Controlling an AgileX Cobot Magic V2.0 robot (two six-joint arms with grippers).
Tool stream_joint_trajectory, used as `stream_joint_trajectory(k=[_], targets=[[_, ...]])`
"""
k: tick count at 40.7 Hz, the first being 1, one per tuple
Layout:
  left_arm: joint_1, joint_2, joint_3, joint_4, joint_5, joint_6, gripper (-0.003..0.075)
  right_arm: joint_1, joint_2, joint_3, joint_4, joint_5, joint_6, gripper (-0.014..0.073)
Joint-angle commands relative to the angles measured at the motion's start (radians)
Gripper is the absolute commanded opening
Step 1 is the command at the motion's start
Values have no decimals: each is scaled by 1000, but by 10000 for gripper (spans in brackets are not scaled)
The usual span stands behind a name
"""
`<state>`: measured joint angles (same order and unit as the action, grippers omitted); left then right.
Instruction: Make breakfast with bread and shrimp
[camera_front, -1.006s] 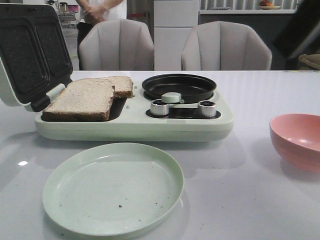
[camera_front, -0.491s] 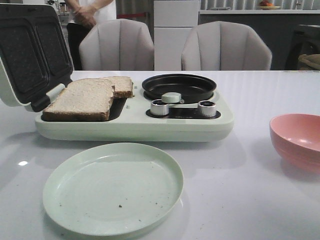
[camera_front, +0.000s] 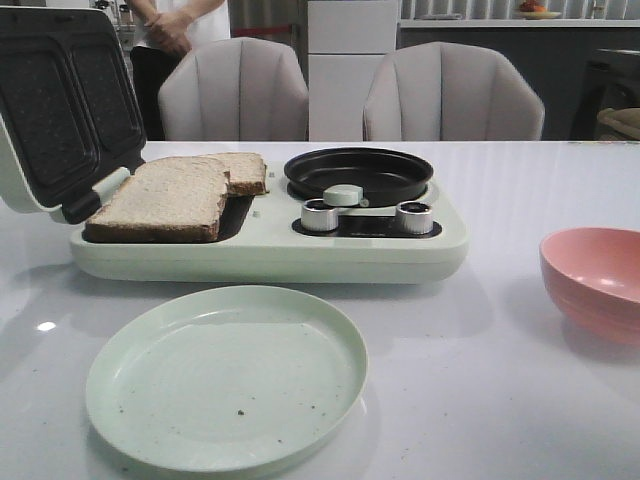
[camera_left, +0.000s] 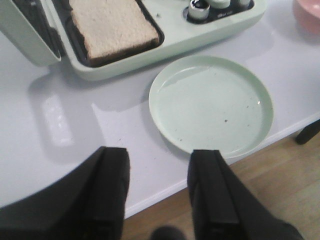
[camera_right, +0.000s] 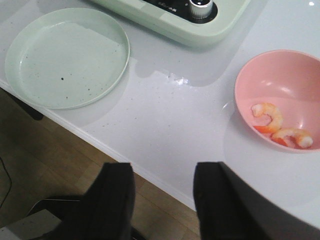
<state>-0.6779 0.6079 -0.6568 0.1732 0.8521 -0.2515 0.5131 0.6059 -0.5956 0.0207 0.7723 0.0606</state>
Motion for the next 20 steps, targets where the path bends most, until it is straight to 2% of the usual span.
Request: stream_joint_trajectory(k=[1,6,13,20], targets=[[-8,78,-75,54,39,8,224,-2,-2,-27,-8,-59,0,399],[-1,187,-132,70,144,8,93,-2,-2,-27,-8,-59,0,399],[42,326,-177,65,147,8,102,-2,-2,-27,-8,-59,0,399],[244,434,-201,-32,104,130,102,-2,-2,-27,-8,-59,0,399]])
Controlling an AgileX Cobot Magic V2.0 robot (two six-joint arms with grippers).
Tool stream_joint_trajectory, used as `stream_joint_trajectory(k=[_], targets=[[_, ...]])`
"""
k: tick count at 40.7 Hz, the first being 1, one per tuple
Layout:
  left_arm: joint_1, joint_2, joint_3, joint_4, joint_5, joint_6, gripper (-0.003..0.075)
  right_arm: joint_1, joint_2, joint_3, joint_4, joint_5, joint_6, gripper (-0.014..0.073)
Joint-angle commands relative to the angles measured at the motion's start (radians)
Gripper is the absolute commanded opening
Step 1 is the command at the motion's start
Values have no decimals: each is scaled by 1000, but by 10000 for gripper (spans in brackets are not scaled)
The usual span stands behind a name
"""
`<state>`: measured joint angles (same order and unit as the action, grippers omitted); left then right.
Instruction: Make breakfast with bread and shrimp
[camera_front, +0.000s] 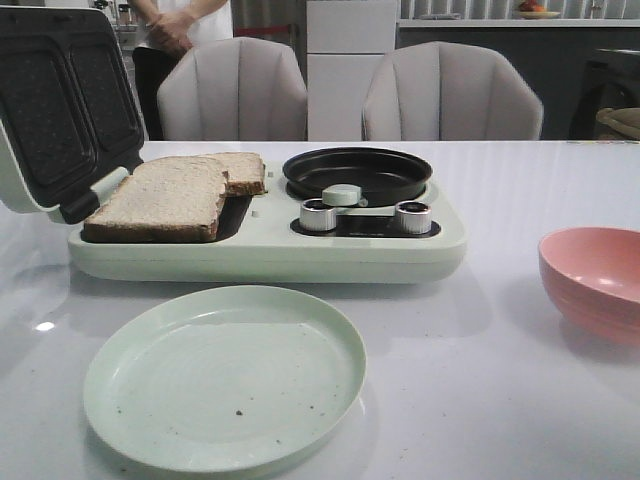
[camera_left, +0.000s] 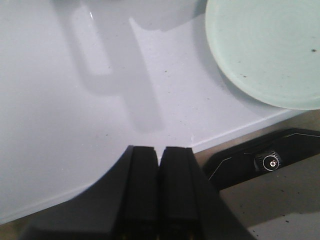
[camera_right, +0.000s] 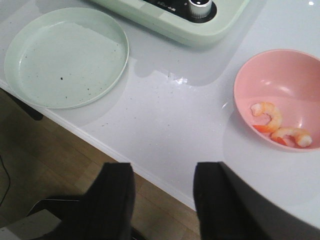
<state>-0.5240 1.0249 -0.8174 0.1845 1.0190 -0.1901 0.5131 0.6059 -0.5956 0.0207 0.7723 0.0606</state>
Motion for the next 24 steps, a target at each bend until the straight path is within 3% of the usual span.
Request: stream_joint_trajectory(k=[1,14,19,24], targets=[[124,26,-42,-76,-74,90,102,-2,-2,-27,-8,-59,0,399],[703,47,-69,-473,-193,440,102,-2,-2,-27,-8,-59,0,399],[844,110,-120,-699,-200,590,102,-2,-2,-27,-8,-59,0,399],[912,213,-200,-866,-198,682,102,-2,-2,-27,-8,-59,0,399]])
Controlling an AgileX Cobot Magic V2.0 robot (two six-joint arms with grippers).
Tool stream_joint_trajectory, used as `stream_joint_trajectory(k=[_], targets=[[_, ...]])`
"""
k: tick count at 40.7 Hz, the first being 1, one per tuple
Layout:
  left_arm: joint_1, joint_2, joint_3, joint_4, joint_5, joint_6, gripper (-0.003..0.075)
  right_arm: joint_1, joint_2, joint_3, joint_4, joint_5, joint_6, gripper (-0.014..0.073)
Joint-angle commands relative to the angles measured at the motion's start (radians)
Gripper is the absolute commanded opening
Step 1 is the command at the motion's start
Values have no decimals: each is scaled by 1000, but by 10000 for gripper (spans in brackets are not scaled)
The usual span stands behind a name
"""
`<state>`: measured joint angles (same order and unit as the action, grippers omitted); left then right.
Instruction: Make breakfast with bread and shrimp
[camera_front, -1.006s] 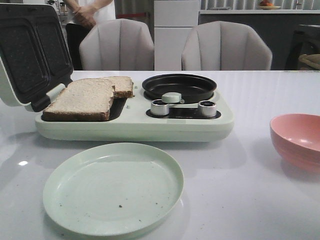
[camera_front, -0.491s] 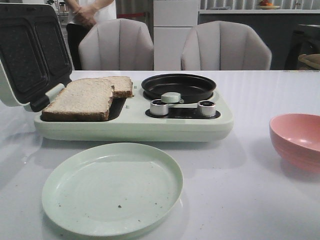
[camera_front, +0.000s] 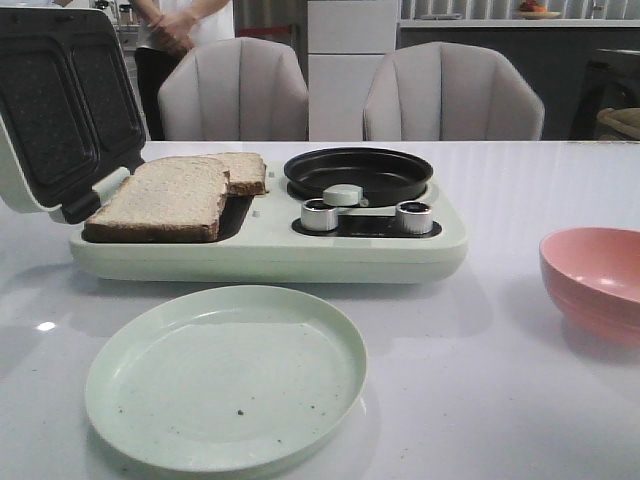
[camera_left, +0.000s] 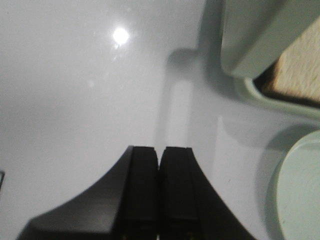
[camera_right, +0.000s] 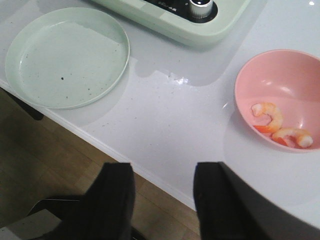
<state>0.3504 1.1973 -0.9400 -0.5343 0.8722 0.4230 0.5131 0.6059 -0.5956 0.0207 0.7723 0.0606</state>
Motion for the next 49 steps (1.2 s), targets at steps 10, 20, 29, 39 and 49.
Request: stream_joint_trajectory(k=[10,20,29,39,49], targets=[[41,296,-318,-188,-49,68,101,-2,-2,-27,-8,-59,0,399],[22,510,-554,-237,3,68,101,-2,-2,-27,-8,-59,0,399],[-56,597,-686,-242,32,68,101,-2,-2,-27,-8,-59,0,399],[-124,599,-710,-242,62,68,101,-2,-2,-27,-8,-59,0,399],[-186,596,-710,-254,96,91,102,-2,-2,-27,-8,-59,0,399]])
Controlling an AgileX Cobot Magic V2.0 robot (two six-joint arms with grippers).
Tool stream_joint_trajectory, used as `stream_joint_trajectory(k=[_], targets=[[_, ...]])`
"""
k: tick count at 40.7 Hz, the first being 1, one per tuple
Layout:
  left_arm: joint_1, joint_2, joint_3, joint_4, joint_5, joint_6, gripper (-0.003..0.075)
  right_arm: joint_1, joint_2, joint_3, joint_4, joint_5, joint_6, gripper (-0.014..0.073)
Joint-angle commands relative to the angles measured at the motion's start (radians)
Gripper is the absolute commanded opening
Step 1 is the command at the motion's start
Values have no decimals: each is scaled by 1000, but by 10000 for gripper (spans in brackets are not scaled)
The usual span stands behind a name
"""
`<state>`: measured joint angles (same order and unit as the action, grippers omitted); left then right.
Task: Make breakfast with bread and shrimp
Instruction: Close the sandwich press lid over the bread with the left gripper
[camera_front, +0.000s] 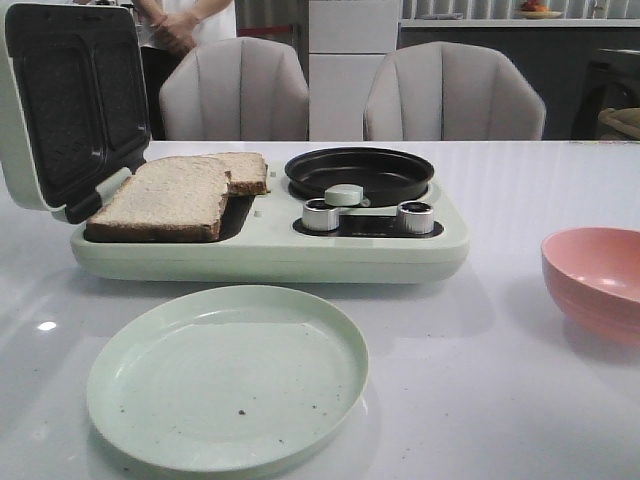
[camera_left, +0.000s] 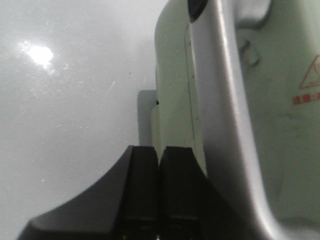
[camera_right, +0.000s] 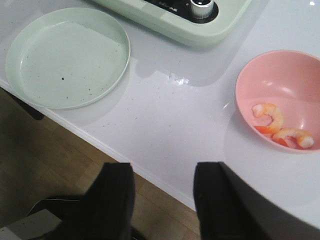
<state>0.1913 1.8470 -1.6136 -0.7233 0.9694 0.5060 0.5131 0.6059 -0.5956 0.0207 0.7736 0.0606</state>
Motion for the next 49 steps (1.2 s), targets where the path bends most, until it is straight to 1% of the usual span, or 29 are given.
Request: stream_joint_trajectory(k=[1,12,20,25,31,36,49], targets=[[-36,-53,-36,-65,3,10,102,-2,-2,-27,-8,-61,0,399],[-137,-53,-36,-67,3,29,102,-2,-2,-27,-8,-61,0,399],[-180,-62,-36,-62,32,53,102,-2,-2,-27,-8,-61,0,399],[-205,-110,1,-60,33,80,102,-2,-2,-27,-8,-61,0,399],[-246,-220,95,-60,-3,133,102,-2,-2,-27,-8,-61,0,399],[-308,-332,196,-47,-13,171,102,-2,-2,-27,-8,-61,0,399],[-544,-638,539,74,-222,155,103,-2,-2,-27,-8,-61,0,399]])
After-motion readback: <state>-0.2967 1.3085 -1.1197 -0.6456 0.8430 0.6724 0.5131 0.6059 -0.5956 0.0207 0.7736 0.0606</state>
